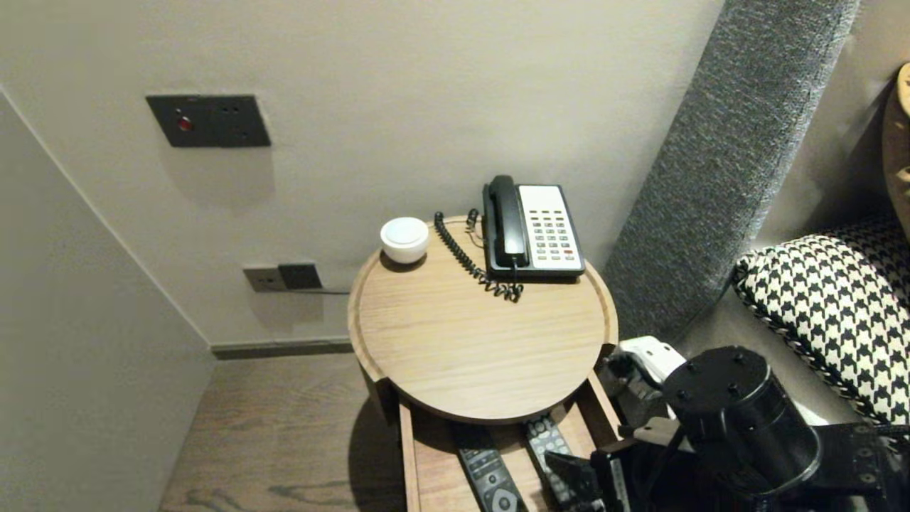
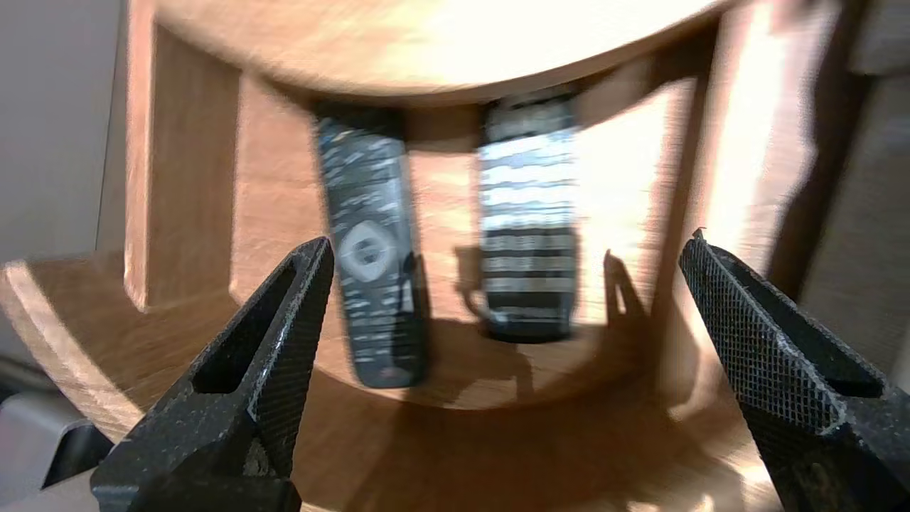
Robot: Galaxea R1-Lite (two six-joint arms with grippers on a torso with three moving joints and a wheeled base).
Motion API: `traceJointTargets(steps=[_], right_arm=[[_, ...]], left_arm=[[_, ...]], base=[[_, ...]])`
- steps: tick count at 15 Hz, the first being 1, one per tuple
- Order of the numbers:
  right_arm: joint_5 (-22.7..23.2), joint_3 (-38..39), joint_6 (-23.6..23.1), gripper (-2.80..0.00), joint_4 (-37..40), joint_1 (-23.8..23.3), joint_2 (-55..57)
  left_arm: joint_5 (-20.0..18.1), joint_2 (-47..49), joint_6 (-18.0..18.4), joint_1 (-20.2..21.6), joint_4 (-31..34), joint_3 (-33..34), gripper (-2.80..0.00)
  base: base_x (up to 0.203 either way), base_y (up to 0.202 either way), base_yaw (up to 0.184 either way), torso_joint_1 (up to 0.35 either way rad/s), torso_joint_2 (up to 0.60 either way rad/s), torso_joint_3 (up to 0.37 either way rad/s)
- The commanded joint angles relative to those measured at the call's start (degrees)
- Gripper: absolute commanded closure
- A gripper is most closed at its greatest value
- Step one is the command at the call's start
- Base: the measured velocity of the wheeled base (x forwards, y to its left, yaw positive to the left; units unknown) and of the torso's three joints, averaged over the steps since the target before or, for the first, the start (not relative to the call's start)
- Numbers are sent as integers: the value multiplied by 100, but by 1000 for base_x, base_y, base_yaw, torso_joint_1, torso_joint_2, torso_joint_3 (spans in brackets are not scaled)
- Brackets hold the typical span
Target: Close the nightstand drawer
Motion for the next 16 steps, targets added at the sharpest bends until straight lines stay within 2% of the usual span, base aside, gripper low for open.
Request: traceJointTargets(steps=[1, 5, 7, 8, 11, 13, 14, 16], right_arm=[[11, -186, -3, -280, 484, -311, -584], [173, -518, -22, -280, 1120, -625, -1032], [385, -760, -21, -280, 1588, -1087, -1550], [489, -913, -26, 0, 1944, -1314, -1835], [880, -1045, -19, 0, 2999, -1504, -2334], [1365, -952, 53, 0, 3588, -1510, -2693], [1603, -800, 103, 0, 3750, -1533, -2911], [1739, -291, 147, 0, 3847, -1666, -3099]], left_arm=[[2, 0, 0, 4, -4, 0, 0], [2, 0, 0, 4, -4, 0, 0], [2, 0, 0, 4, -4, 0, 0], [2, 0, 0, 4, -4, 0, 0], [2, 0, 0, 4, -4, 0, 0], [2, 0, 0, 4, -4, 0, 0], [2, 0, 0, 4, -4, 0, 0], [2, 0, 0, 4, -4, 0, 0]], base=[[0, 0, 0, 0, 0, 0], [0, 0, 0, 0, 0, 0], [0, 0, 0, 0, 0, 0], [0, 0, 0, 0, 0, 0], [0, 0, 0, 0, 0, 0], [0, 0, 0, 0, 0, 0], [0, 0, 0, 0, 0, 0], [0, 0, 0, 0, 0, 0]])
